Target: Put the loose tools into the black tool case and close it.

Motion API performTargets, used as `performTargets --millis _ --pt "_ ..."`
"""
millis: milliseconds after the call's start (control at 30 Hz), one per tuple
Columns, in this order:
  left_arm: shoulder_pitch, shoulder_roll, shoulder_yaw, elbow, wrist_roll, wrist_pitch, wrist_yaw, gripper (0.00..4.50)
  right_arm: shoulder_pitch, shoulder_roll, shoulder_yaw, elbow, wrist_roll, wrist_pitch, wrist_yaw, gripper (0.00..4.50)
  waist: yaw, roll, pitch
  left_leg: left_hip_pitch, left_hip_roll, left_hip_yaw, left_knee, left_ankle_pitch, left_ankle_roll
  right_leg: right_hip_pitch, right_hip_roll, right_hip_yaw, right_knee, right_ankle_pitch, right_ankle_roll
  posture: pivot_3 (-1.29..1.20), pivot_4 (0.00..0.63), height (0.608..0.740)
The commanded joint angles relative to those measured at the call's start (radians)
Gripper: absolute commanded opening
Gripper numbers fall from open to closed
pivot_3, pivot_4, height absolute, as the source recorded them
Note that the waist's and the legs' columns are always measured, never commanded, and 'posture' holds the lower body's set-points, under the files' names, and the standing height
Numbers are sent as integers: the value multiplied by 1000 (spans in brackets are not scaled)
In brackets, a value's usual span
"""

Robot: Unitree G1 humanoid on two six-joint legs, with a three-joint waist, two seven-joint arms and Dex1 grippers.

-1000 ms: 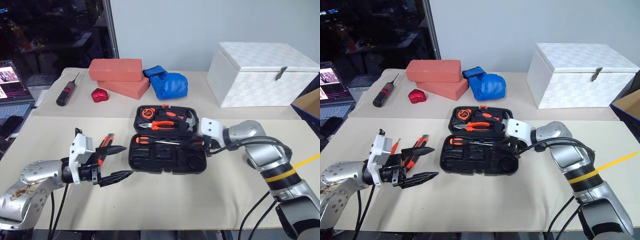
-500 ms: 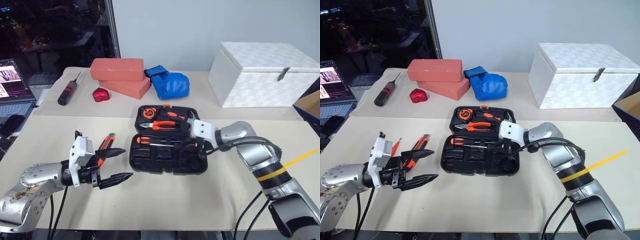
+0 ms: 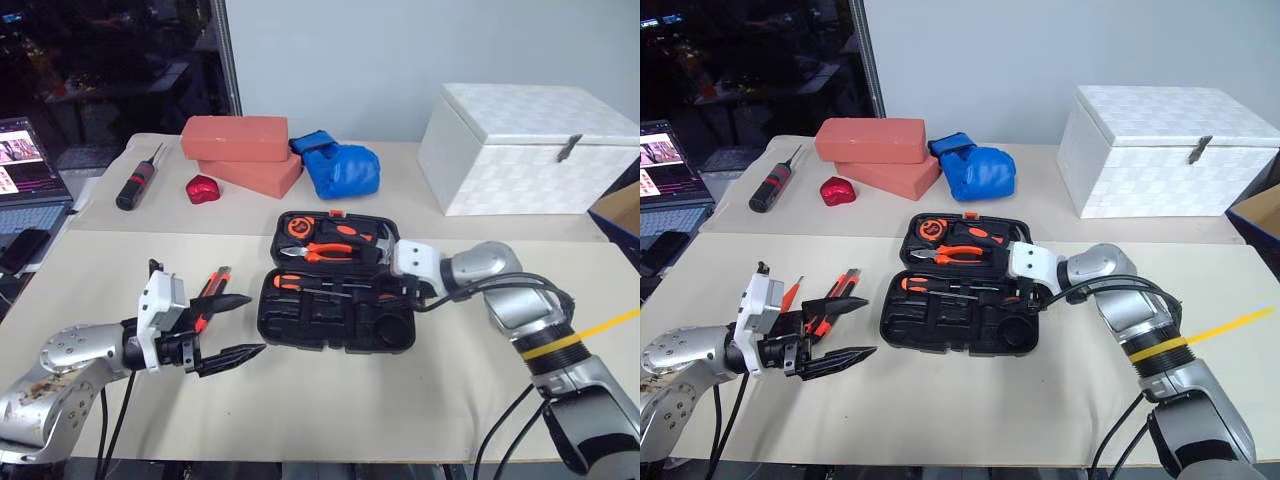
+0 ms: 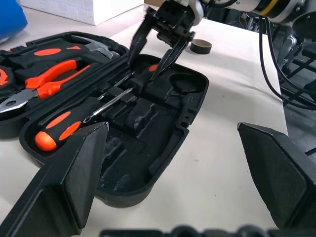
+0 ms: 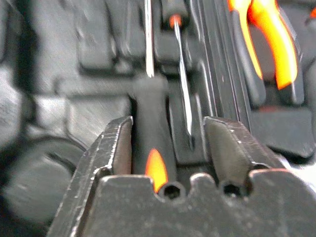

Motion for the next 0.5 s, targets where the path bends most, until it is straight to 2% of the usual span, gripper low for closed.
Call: performTargets --millis 33,67,100,133,167,233,333,400,500 --pt "8 -4 13 -17 1 -31 1 4500 41 43 -170 -81 184 124 -54 2207 0 0 0 0 0 0 0 0 0 0 0 0 0 0 0 0 150 740" --pt "10 -5 13 -18 1 -33 2 4500 51 47 -185 -89 199 140 -64 2020 -1 0 0 0 0 0 0 0 0 0 0 0 0 0 0 0 150 740" --pt "11 -6 12 -19 1 -34 4 4500 75 45 -193 -104 206 136 -64 1538 -1 0 0 1 0 0 0 0 0 0 0 0 0 0 0 0 150 740" --pt "13 -10 12 -18 1 -36 7 4500 105 51 -208 -121 214 138 -84 1249 -1 0 0 1 0 0 0 0 0 1 0 0 0 0 -1 0 150 740" --pt "13 -14 11 -15 3 -40 11 4500 139 67 -226 -139 220 138 -120 975 0 0 0 1 0 0 0 0 0 1 0 0 0 -1 -3 0 150 740" --pt "16 -20 9 -10 6 -47 17 4500 187 108 -249 -177 217 146 -211 152 1 0 0 2 0 -1 0 0 0 2 0 0 0 -3 -6 0 150 740" --pt "14 -30 -3 -7 14 -54 29 4500 223 184 -245 -199 152 142 -374 18 -6 0 0 2 0 0 0 0 0 1 0 0 1 -3 -6 0 150 740" --pt "12 -35 -8 -7 17 -55 33 4500 230 202 -225 -188 114 128 -423 18 -8 0 0 2 0 0 1 0 0 0 0 1 1 -2 -7 0 150 740" --pt "7 -43 -20 -2 26 -58 39 4500 226 170 -87 -141 -28 135 -437 18 -5 0 0 2 0 0 1 1 0 0 0 1 1 -2 -7 0 150 740"
